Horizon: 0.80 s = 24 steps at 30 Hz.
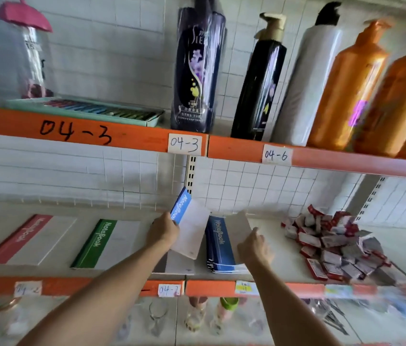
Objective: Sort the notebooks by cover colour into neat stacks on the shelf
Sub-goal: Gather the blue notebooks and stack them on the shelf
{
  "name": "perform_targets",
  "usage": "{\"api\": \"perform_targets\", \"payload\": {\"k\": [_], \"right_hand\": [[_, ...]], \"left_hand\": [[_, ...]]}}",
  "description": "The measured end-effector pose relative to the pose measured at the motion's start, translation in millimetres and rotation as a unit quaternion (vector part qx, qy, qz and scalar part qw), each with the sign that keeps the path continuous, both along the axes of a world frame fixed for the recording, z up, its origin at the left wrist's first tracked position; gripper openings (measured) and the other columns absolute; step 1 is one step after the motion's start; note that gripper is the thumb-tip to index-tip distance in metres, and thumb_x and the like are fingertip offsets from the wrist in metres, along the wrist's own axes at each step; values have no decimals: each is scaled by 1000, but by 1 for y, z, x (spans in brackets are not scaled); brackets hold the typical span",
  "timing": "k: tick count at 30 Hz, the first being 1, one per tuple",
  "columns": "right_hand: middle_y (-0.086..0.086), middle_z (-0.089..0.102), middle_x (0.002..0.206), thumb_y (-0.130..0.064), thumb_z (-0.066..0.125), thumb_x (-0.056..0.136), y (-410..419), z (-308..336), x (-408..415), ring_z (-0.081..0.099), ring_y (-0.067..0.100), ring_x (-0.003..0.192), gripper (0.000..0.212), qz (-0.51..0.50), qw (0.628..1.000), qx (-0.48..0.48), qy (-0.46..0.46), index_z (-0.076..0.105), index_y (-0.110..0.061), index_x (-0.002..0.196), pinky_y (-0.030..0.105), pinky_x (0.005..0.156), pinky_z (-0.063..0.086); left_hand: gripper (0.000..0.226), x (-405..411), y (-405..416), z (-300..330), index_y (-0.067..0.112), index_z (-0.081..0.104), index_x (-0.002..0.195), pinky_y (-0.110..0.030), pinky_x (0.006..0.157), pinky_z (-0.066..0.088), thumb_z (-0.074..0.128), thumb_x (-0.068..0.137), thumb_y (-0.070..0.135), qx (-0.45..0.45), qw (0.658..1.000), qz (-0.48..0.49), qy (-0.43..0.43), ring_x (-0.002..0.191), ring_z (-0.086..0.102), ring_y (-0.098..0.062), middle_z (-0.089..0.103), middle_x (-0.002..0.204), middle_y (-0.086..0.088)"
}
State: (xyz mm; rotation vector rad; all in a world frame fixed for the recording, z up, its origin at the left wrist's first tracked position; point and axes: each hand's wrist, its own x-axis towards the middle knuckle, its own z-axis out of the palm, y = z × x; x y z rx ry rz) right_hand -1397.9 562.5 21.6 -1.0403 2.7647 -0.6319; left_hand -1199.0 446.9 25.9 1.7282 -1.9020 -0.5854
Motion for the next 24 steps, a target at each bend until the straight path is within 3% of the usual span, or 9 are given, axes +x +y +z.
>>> {"api": "perform_targets", "payload": {"k": [4, 8, 12, 15, 17, 20, 24], "right_hand": [[11, 49, 130, -25, 58, 88, -2, -7, -9, 51, 28, 120, 44, -6, 997, 64, 47, 52, -13, 130, 37, 96, 45], [12, 48, 134, -33, 63, 86, -1, -11, -18, 49, 29, 123, 52, 5, 997, 76, 33, 50, -15, 132, 38, 99, 43], [15, 48, 134, -30, 56, 91, 1, -12, -28, 48, 32, 124, 46, 18, 999, 41, -20, 49, -12, 132, 38, 100, 43], [18, 49, 130, -28, 54, 89, 4, -11, -36, 50, 35, 119, 44, 48, 997, 24, -57, 51, -8, 128, 38, 97, 45], [18, 51, 126, -28, 55, 88, 7, -10, -39, 52, 36, 116, 42, 65, 995, 20, -67, 54, -8, 125, 36, 94, 45], [17, 52, 122, -26, 55, 87, 11, -8, -42, 52, 37, 113, 37, 74, 995, 5, -74, 55, -9, 120, 36, 94, 46], [16, 51, 121, -25, 54, 86, 15, -9, -44, 53, 36, 111, 38, 74, 994, -4, -76, 54, -10, 121, 37, 97, 47]], "left_hand": [[24, -2, 0, 2, 12, 56, 117, -32, 69, 49, 51, 98, 26, -4, 1000, 18, -4, 96, 66, -30, 66, 115, -12], [24, -12, 3, 3, 11, 58, 116, -31, 69, 44, 50, 97, 24, -5, 1000, 17, -5, 99, 64, -33, 66, 116, -13], [23, -35, 10, 16, 10, 55, 117, -29, 64, 40, 46, 95, 12, -10, 998, -35, 49, 92, 61, -33, 65, 114, -15], [28, -61, 17, 23, 11, 46, 121, -33, 47, 49, 45, 93, 8, 72, 990, -64, 105, 85, 63, -34, 58, 113, -13], [30, -77, 22, 21, 8, 44, 121, -36, 50, 54, 46, 91, 10, 132, 983, -65, 107, 84, 63, -29, 56, 113, -11], [34, -94, 25, 14, 8, 52, 123, -34, 75, 56, 52, 91, 20, 106, 991, -80, -25, 103, 64, -30, 61, 119, -11], [33, -103, 30, -2, 16, 62, 114, -28, 70, 53, 54, 91, 38, 105, 964, -143, -197, 87, 70, -24, 69, 93, -4]]}}
